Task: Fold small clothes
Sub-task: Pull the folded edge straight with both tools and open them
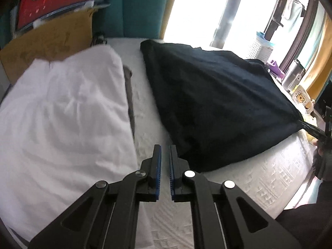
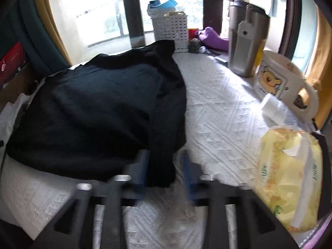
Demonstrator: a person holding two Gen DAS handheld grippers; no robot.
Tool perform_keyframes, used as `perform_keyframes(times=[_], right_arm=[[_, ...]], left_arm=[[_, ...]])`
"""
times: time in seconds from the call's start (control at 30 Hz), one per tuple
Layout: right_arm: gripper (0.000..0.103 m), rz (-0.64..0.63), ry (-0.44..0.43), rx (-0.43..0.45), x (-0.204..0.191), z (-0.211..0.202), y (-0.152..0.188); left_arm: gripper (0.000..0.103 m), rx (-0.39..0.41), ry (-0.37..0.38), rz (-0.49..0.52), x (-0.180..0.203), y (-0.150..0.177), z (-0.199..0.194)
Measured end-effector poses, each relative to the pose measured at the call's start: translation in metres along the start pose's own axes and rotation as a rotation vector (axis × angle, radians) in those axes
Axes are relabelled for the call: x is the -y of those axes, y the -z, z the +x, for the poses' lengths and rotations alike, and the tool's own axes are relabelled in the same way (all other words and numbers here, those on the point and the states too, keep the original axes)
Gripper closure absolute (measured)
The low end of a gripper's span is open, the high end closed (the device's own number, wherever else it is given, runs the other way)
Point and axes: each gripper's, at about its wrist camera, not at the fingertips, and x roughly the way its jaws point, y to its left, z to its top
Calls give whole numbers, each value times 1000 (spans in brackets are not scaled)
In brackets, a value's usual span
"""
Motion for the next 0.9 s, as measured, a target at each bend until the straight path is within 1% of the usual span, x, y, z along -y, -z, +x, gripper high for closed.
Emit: perform_keyframes(times=[0.03,0.1,0.17,0.2,0.23,0.27,0.3,0.33,0.4,0.57,0.63,0.73,0.9], right_arm=[[0,4,-10,17,1,-4,3],[0,25,-35,16,1,-10,7],[0,48,-49,13,2,-14,11],[0,61,-60,8,1,-15,13],[0,67,-68,6,0,-16,14],[0,74,-79,6,-2,-17,16],[0,87,-97,5,-3,-19,17],[0,100,-117,4,-6,-20,19],[0,124,-173,-12,-12,-19,23],[0,149,-261,-40,-28,-12,30],[0,165,-255,-46,-30,-4,29],[0,187,-262,-26,-29,1,21],[0,220,-270,-5,-27,16,2]], left_arm=[[97,4,-12,8,4,-1,0],[97,21,-33,20,11,-3,-1],[96,48,-16,29,22,-8,-1],[89,56,-6,28,25,-11,0],[71,65,-2,23,30,-14,0],[59,73,2,19,33,-16,0],[44,82,10,13,36,-17,0],[41,94,21,7,39,-18,1],[41,88,29,8,44,-19,3],[41,41,33,-8,48,-16,16],[41,34,31,-19,47,-14,18],[41,33,20,-39,41,-15,19],[41,23,0,-71,29,-15,23]])
